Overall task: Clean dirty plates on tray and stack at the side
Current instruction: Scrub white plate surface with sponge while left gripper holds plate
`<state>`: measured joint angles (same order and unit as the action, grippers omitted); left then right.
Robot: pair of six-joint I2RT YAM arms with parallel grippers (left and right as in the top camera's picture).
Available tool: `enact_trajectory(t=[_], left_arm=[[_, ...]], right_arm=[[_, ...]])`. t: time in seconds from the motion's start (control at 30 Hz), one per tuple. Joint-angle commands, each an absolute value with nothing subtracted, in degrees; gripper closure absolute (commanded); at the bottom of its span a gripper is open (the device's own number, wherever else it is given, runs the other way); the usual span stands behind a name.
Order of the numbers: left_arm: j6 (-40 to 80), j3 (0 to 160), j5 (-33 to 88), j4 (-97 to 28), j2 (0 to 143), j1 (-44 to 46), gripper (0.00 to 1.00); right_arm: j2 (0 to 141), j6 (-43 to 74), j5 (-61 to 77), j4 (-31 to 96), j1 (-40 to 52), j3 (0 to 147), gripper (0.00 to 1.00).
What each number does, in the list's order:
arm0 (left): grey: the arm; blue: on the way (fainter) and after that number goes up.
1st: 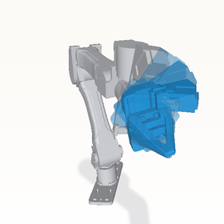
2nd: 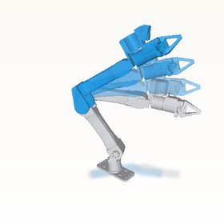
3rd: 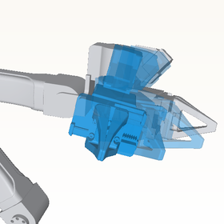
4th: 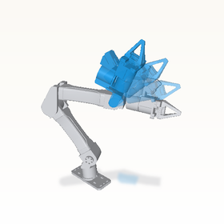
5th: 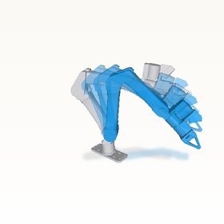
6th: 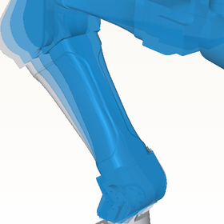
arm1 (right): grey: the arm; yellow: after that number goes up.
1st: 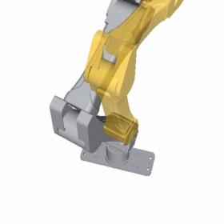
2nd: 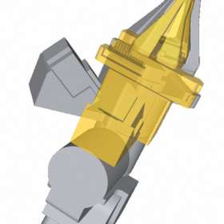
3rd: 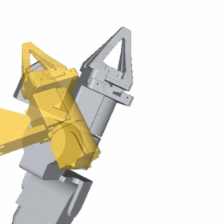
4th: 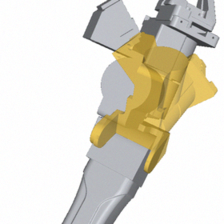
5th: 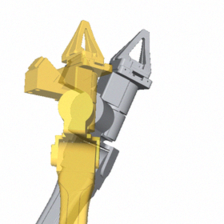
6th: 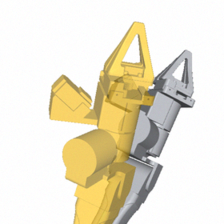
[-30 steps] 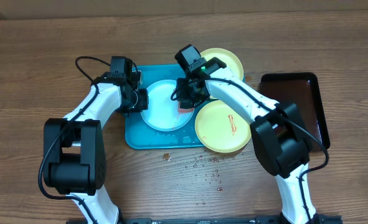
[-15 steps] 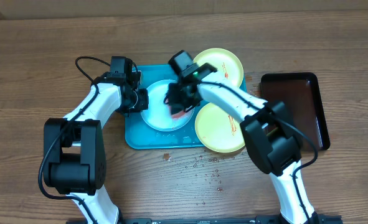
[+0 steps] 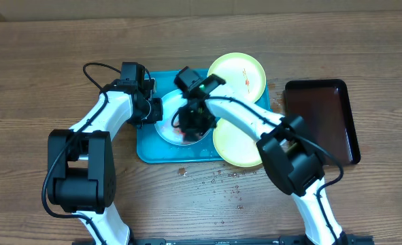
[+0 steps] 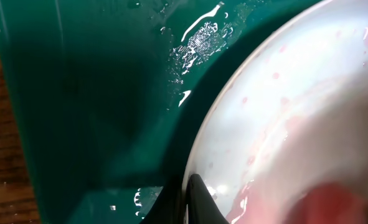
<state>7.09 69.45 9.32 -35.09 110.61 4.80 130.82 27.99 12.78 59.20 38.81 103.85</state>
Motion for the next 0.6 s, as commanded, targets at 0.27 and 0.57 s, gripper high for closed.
enact_trajectory(t=[0.27, 0.57], left_arm=[[7.29, 68.14, 8.38, -35.31, 112.20, 5.15, 0.96], [7.27, 68.14, 8.40, -35.29, 112.20, 5.15, 0.96]], right_arm=[[132.79, 27.18, 2.61, 48.36, 34.94, 104.07, 0.96], [132.79, 26.87, 13.43, 39.57, 39.35, 103.79, 0.96]])
